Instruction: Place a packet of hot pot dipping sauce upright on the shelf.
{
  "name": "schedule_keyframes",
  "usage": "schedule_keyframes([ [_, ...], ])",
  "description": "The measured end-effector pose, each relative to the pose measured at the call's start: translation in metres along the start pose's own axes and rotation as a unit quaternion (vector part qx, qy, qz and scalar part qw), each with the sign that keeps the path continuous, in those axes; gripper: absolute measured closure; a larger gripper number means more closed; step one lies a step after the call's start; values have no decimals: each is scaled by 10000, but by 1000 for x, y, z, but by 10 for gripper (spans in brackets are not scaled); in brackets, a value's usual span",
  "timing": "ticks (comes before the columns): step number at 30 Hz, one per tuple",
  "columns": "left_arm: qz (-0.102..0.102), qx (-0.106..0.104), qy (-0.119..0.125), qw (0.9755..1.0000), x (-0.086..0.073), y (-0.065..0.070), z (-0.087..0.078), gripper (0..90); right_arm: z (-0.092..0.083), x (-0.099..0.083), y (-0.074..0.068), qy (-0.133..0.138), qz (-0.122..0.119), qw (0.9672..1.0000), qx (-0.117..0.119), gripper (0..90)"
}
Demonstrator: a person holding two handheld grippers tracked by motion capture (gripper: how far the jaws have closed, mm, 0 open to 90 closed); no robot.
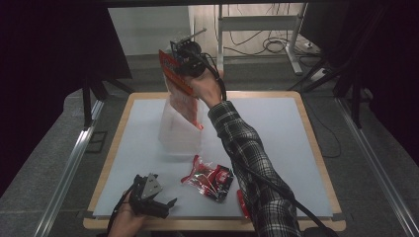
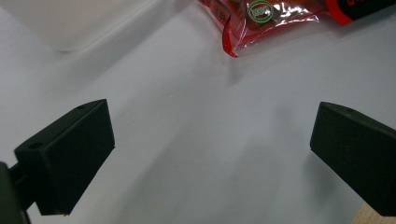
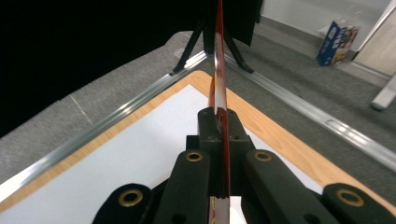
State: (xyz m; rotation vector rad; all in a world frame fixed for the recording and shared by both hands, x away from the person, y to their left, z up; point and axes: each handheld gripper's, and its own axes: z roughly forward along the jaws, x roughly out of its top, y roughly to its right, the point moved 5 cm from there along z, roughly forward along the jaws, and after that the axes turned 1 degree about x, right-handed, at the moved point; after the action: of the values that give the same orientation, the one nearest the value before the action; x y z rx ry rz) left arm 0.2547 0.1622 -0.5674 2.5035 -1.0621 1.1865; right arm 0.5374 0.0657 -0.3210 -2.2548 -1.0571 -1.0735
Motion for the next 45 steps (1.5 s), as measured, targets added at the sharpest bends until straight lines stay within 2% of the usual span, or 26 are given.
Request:
schedule_keyframes([
  [2, 0, -3, 4, 10000, 0, 0, 0, 0, 7, -2, -2, 16, 140, 9999, 92, 889],
  [6, 7, -4, 5, 10000, 0, 0, 0, 0, 13, -4, -3, -20, 92, 9999, 70, 889],
  [7, 7, -6, 0, 10000, 0, 0, 0, 0, 15, -5, -2, -4, 170, 9998, 117, 889],
  [11, 21, -2, -9, 10000, 0, 0, 0, 0, 19, -8, -1, -18, 225, 9997, 101, 889],
  [15, 29, 0, -15, 10000, 0, 0, 0, 0, 27, -17, 5, -139, 247, 9996, 23, 889],
  [16, 28, 6, -16, 10000, 0, 0, 0, 0, 34, -24, 10, -214, 254, 9994, -41, 888],
  [19, 70, 12, -52, 10000, 0, 0, 1, 0, 37, -29, 17, -182, 318, 9993, -45, 888],
  [21, 79, 7, -61, 10000, 0, 0, 1, 0, 38, -29, 18, -193, 275, 9994, -79, 888],
  [22, 81, 3, -66, 9999, 0, 0, 1, 0, 40, -33, 20, -266, 86, 9994, -219, 888],
  [24, 85, 1, -68, 9999, 0, 0, 1, 0, 41, -34, 20, -304, 19, 9992, -264, 888],
  [25, 84, 3, -66, 9999, 0, 0, 1, 0, 46, -40, 21, -410, -51, 9986, -343, 887],
  [27, 88, 6, -60, 9999, 0, 1, 2, 0, 47, -42, 22, -432, -74, 9983, -381, 887],
  [29, 105, 2, -73, 9999, 0, 1, 2, 0, 52, -49, 26, -592, -178, 9965, -568, 887],
  [35, 105, -8, -75, 9999, 1, 1, 3, 0, 56, -61, 36, -608, -126, 9961, -634, 882],
  [39, 120, -11, -79, 9999, 2, 2, 4, 0, 48, -59, 41, -440, -120, 9972, -593, 830],
  [43, 144, -16, -85, 9999, 2, 2, 5, 0, 45, -61, 46, -453, -141, 9971, -594, 637],
  [44, 149, -17, -90, 9998, 2, 2, 5, 0, 46, -64, 47, -481, -220, 9963, -675, 527],
  [45, 146, -18, -88, 9999, 2, 2, 5, 0, 46, -64, 47, -481, -220, 9963, -675, 527],
])
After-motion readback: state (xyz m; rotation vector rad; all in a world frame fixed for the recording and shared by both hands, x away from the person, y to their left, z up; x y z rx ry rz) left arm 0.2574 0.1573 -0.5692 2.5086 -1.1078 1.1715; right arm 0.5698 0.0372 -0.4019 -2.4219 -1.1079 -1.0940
